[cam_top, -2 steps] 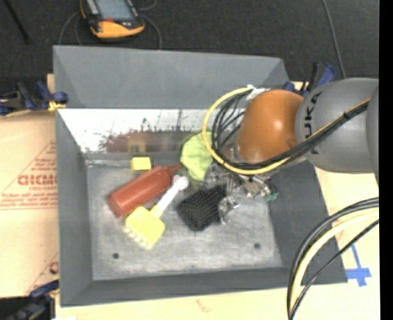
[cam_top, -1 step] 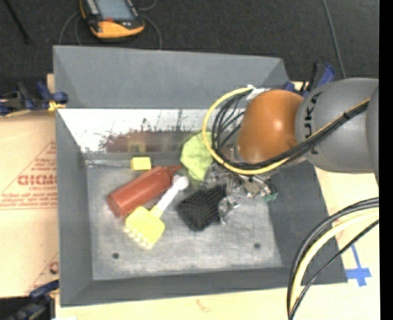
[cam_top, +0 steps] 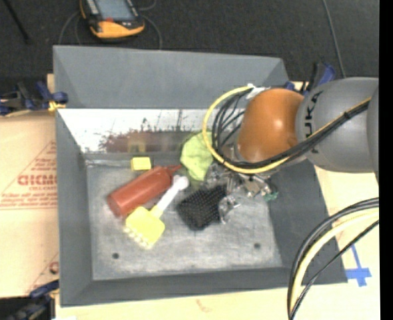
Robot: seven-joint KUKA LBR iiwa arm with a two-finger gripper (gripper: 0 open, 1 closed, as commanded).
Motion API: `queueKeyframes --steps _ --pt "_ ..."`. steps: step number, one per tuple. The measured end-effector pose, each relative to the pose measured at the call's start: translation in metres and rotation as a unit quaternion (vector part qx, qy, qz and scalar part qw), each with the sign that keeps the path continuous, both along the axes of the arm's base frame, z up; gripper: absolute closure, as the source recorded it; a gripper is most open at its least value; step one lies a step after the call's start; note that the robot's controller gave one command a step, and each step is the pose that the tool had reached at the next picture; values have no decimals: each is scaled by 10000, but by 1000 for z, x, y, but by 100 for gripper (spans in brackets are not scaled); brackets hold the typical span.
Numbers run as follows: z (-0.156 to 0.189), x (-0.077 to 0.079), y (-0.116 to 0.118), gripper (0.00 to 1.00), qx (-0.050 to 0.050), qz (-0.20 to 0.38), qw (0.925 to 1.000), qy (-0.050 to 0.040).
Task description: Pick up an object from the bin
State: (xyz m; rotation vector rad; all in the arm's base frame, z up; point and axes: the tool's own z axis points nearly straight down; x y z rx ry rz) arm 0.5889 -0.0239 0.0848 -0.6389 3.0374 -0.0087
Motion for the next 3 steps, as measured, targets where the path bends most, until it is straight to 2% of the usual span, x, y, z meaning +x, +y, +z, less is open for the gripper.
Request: queueKeyframes --steps 3 --pt "34 -4 -1 100 -12 -8 9998 177"
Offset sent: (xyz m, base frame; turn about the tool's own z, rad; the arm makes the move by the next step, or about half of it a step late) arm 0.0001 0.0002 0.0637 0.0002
